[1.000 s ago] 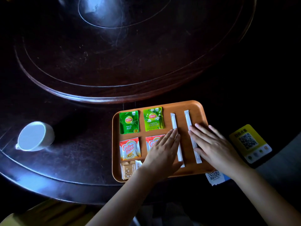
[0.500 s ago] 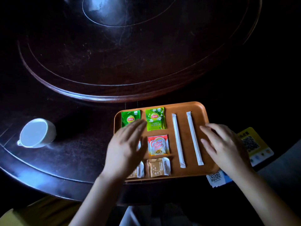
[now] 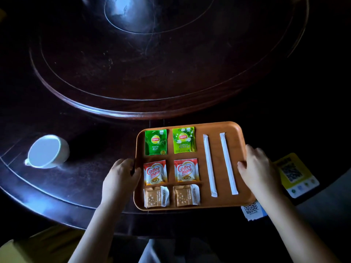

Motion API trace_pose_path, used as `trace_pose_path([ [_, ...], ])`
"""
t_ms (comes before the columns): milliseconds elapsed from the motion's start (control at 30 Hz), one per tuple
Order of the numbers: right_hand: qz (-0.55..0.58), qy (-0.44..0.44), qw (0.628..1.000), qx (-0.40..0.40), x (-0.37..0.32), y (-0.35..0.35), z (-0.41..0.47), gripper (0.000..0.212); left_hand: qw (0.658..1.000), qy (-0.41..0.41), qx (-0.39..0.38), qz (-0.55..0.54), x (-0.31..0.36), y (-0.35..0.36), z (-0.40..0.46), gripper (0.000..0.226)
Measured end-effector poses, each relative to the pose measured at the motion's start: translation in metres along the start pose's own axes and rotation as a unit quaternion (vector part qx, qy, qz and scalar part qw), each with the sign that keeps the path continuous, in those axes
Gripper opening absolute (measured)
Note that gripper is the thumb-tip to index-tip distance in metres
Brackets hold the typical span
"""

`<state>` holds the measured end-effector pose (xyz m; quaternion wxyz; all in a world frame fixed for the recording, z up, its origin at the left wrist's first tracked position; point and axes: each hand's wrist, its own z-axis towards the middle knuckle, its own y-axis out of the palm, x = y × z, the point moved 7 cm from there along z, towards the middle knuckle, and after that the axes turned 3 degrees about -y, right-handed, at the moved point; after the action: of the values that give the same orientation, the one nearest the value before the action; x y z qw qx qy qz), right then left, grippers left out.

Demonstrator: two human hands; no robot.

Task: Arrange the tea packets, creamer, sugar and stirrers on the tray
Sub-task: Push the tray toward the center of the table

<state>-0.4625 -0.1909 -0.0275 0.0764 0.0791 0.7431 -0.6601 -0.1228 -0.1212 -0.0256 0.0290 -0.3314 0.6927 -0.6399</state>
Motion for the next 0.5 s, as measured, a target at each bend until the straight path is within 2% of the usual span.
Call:
trace_pose_path([
  [133,0.024,0.032,0.999,-0.005,0.008,-0.002,0.003,0.027,0.993,-0.043,-0.038,-0.098,-0.003,0.004,0.003,0.021],
  [300,0.104,0.048,0.993,-0.001,0.011,-0.006,0.004,0.028,0.986,-0.058,-0.068,-0.14,-0.017,0.005,0.005,0.034],
  [500,0.185,0.028,0.982,0.011,0.008,-0.014,0.004,0.029,0.983,-0.047,-0.056,-0.167,-0.028,-0.01,0.006,0.036],
])
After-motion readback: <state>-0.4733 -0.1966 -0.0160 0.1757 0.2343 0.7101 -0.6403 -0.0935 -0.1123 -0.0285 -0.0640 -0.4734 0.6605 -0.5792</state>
